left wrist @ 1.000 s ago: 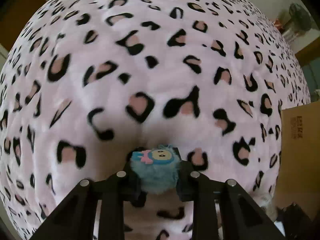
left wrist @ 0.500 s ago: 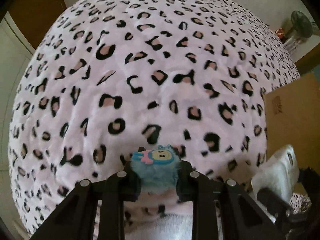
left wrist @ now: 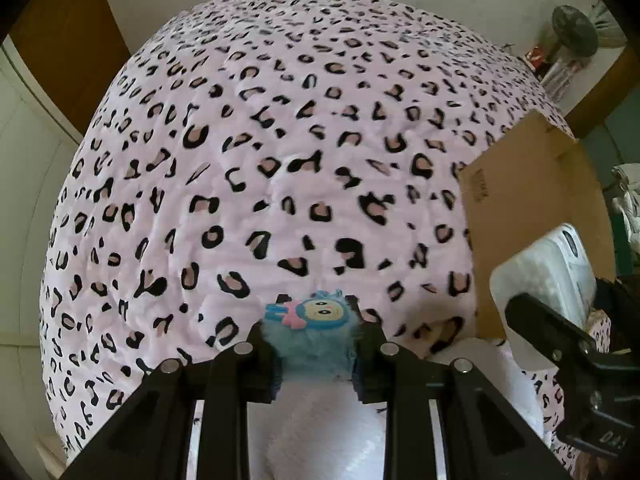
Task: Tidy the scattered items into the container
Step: 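Carry the blue plush and cotton-swab tub over the cardboard box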
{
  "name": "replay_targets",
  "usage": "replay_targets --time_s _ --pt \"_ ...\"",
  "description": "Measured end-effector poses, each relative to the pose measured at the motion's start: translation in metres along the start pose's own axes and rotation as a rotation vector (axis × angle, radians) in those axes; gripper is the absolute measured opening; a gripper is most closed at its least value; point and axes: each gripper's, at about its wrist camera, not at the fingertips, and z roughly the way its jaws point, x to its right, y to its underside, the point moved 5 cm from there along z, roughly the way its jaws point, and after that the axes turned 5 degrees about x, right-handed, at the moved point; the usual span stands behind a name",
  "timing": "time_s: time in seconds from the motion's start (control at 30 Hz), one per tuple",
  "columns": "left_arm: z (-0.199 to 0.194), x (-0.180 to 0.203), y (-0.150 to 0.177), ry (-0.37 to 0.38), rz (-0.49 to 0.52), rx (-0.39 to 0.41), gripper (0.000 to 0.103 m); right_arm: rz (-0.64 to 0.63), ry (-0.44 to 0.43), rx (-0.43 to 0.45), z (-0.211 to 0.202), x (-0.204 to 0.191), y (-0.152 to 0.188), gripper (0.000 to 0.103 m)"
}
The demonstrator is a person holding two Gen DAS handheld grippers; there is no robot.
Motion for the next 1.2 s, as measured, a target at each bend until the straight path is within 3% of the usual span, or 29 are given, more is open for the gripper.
replay_targets --time_s 0.53,1.2 --pt "-0.058 0.064 -0.020 0.028 0.062 0.073 0.026 0.000 -0.009 0.101 -0.065 0.025 -0.015 0.080" --pt "-0.053 0.186 -0.038 0.094 0.196 0.063 0.026 0.034 0.094 0.100 -0.101 0.137 -0.015 0.080"
